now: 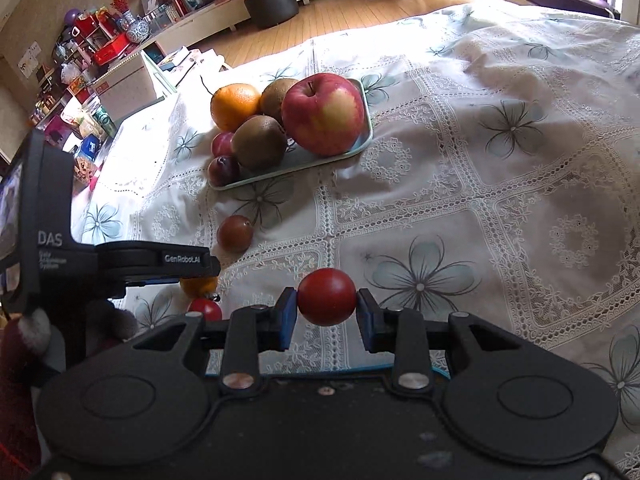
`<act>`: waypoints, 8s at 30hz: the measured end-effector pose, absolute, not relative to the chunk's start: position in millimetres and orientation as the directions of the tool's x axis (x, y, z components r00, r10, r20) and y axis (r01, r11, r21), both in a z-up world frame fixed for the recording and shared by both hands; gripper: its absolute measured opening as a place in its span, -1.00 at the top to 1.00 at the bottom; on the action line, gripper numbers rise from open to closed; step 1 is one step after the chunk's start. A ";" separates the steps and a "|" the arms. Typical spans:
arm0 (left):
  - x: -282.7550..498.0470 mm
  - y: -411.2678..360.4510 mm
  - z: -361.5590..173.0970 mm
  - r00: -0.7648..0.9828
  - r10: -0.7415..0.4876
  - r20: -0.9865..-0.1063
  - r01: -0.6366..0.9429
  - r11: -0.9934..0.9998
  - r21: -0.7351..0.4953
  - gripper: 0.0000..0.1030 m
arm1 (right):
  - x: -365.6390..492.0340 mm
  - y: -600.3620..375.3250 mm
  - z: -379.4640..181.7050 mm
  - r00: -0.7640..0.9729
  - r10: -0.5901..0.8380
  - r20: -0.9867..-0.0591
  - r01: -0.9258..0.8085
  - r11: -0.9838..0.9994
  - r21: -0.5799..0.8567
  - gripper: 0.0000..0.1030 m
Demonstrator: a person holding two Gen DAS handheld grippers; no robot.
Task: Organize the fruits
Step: 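Grasp the small orange with the left tool while the right tool grasps a red tomato, then carry the small orange and red tomato over the tray, then open the left tool to drop the orange while the right tool lowers the tomato into the tray, then move both open tools back toward the remaining tomato and plum, then grasp the red tomato with the left tool while the right tool grasps the dark plum, then carry the tomato and dark plum over the tray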
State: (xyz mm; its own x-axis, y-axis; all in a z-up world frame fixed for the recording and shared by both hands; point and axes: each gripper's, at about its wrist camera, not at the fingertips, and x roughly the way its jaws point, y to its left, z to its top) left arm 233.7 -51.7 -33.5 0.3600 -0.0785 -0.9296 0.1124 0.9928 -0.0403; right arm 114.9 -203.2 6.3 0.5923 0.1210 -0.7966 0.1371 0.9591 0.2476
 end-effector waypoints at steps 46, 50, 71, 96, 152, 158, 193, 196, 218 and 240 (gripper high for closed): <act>40.2 -16.0 5.0 0.432 0.001 -0.902 0.063 0.998 0.031 0.10 | -26.1 -185.3 5.6 0.530 0.067 -0.845 0.121 0.981 0.154 0.34; 40.0 -17.9 3.0 0.428 -0.003 -0.904 0.067 0.997 0.028 0.10 | -25.3 -186.3 5.0 0.531 0.058 -0.845 0.131 0.980 0.150 0.34; 33.6 -23.0 7.2 0.456 -0.012 -0.890 0.081 0.996 0.028 0.09 | -23.2 -187.9 1.3 0.525 0.073 -0.848 0.130 0.978 0.165 0.34; 41.1 -25.4 10.7 0.462 -0.009 -0.887 0.095 0.995 0.039 0.09 | -14.2 -195.2 8.0 0.554 0.080 -0.829 0.125 0.976 0.177 0.32; 196.0 -28.1 -18.6 0.350 -0.089 -0.932 0.070 0.995 -0.069 0.18 | 136.8 -191.6 12.7 0.511 0.061 -0.857 0.133 0.980 0.149 0.32; 187.4 -1.7 -3.4 0.372 -0.045 -0.927 0.052 0.998 -0.028 0.19 | 173.7 -168.7 5.9 0.495 0.091 -0.864 0.141 0.973 0.183 0.32; 127.9 28.7 28.7 0.451 -0.067 -0.890 0.054 0.997 -0.048 0.19 | 195.1 -135.1 27.3 0.546 0.100 -0.832 0.114 0.975 0.192 0.89; 129.7 24.7 28.2 0.447 -0.067 -0.892 0.049 0.998 -0.050 0.18 | 176.3 -151.3 45.5 0.580 0.082 -0.811 0.098 0.981 0.170 0.65; 114.7 55.6 26.9 0.453 -0.023 -0.891 -0.005 1.000 -0.029 0.18 | 207.3 -64.2 -32.5 0.453 0.075 -0.888 0.039 0.994 0.104 0.31; 25.9 -36.3 31.2 0.427 -0.124 -0.896 0.170 0.984 -0.055 0.19 | -7.0 -197.6 55.2 0.595 0.041 -0.803 0.122 0.983 0.140 0.31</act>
